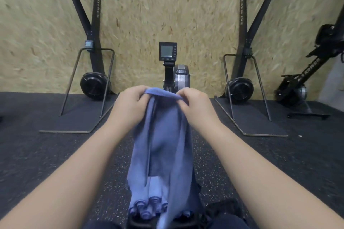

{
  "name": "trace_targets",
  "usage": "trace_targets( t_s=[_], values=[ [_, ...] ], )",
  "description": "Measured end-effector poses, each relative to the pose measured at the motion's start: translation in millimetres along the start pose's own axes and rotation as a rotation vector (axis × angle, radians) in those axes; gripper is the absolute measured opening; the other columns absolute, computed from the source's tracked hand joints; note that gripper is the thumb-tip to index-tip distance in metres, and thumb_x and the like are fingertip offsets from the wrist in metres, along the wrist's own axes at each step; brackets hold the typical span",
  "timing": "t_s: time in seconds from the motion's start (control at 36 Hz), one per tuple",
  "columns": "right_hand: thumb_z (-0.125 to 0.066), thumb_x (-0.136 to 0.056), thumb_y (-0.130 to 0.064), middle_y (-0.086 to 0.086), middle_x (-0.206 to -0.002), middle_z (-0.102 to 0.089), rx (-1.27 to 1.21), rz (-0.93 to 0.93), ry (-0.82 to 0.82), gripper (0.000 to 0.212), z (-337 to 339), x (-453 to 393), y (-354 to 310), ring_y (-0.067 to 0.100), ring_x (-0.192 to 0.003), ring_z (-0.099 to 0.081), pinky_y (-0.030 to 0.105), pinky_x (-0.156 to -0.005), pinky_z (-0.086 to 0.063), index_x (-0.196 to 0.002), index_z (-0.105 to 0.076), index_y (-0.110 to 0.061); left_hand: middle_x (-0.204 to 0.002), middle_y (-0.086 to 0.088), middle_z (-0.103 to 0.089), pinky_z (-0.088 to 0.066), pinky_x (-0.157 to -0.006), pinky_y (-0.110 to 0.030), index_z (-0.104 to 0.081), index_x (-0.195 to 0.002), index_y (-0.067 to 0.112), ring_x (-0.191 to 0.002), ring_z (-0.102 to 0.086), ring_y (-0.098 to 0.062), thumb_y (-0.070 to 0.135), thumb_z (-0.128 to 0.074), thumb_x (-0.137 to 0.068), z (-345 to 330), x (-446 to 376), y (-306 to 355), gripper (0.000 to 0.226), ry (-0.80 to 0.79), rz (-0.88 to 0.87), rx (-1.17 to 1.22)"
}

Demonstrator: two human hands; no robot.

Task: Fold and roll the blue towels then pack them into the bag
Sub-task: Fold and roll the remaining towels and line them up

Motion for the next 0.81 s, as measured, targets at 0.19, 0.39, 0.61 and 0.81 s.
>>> trace_targets(
  t_s=[0.19,0.39,0.61,0.81],
  values=[
    [-0.059,-0.091,-0.011,-0.003,-0.090,-0.067,-0.105,-0.159,0.063,0.006,6,27,20,0.016,-0.086,-0.061,0.030,-0.076,-0.047,-0.091,-0.064,-0.015,-0.088,0.018,-0.071,-0.044,-0.080,-0.016,-0.075,-0.093,0.023,-0.087,-0.062,0.001,0.019,-0.058,-0.095,22,21,29,0.018,0.002,-0.055,0.121],
    [-0.057,-0.091,-0.013,-0.010,-0.083,-0.062,-0.116,-0.255,0.054,0.010,6,48,37,0.011,-0.079,-0.056,0.020,-0.063,-0.037,-0.087,-0.059,-0.022,-0.078,0.025,-0.067,-0.041,-0.073,-0.009,-0.067,-0.083,0.032,-0.079,-0.057,0.012,0.015,-0.054,-0.097,42,34,36,0.025,0.184,-0.083,0.289],
    [-0.070,-0.085,-0.025,-0.007,-0.066,-0.057,-0.196,-0.330,0.036,0.020,-3,77,48,0.005,-0.059,-0.045,0.015,-0.054,-0.034,-0.073,-0.056,-0.019,-0.078,0.025,-0.065,-0.040,-0.070,-0.007,-0.068,-0.082,0.031,-0.076,-0.056,0.014,0.017,-0.056,-0.095,39,38,13,0.023,0.126,0.011,0.209],
    [-0.070,-0.084,-0.028,-0.006,-0.059,-0.052,-0.263,-0.317,0.003,0.030,-11,81,30,0.002,-0.053,-0.041,0.015,-0.051,-0.034,-0.064,-0.052,-0.014,-0.071,0.021,-0.058,-0.038,-0.068,-0.012,-0.064,-0.105,0.032,-0.066,-0.053,0.011,0.013,-0.065,-0.089,4,57,6,0.025,-0.134,0.042,0.169]
  ],
)
Point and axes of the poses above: each hand's wrist, its own x-axis away from the middle knuckle, its own z-axis out of the back of the hand, y = z × x, the point moved 7 cm from there along -x, towards the middle knuckle
